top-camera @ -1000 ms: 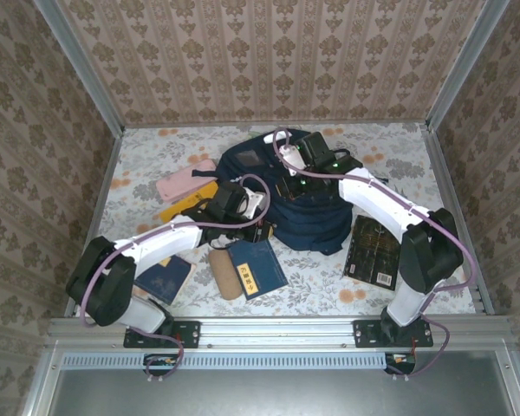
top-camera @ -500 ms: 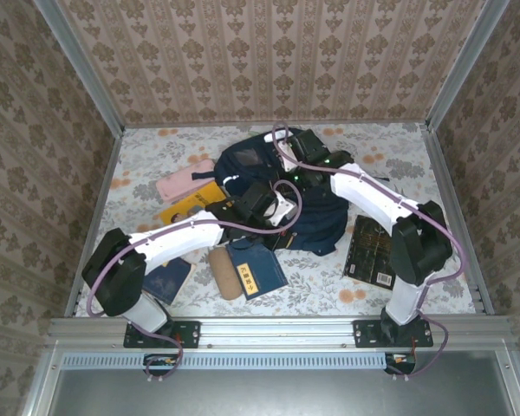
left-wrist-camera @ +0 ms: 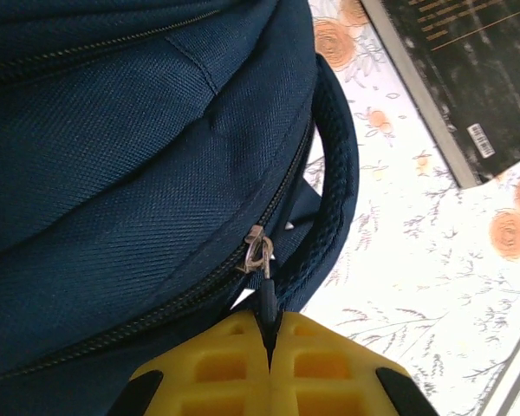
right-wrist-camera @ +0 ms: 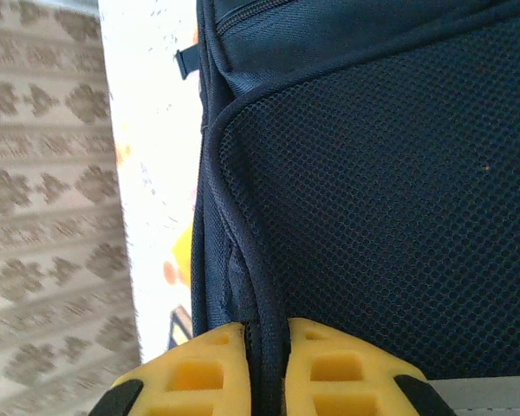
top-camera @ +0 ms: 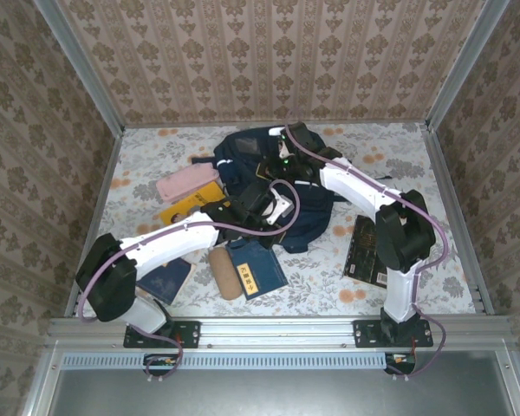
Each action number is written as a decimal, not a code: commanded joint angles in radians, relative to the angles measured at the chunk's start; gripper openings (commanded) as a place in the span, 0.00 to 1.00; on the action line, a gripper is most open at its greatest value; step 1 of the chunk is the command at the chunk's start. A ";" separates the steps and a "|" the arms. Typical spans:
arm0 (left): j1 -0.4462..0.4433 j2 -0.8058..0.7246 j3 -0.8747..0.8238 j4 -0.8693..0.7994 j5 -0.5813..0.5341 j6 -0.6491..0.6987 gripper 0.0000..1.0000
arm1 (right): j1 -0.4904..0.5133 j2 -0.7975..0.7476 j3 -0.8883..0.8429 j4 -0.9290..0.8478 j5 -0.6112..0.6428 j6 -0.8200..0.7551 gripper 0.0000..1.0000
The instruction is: Pack the student bag
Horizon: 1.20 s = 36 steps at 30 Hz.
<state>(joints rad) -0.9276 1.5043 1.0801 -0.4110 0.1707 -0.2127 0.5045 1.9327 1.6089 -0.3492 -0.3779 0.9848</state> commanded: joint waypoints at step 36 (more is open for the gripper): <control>-0.044 0.301 0.292 -0.048 -0.146 0.165 0.00 | 0.077 0.003 0.216 0.134 0.342 0.710 0.00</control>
<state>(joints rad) -0.9493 1.7710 1.3170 -0.4808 0.0513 -0.0937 0.5694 2.0373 1.7882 -0.2596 -0.1352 1.5509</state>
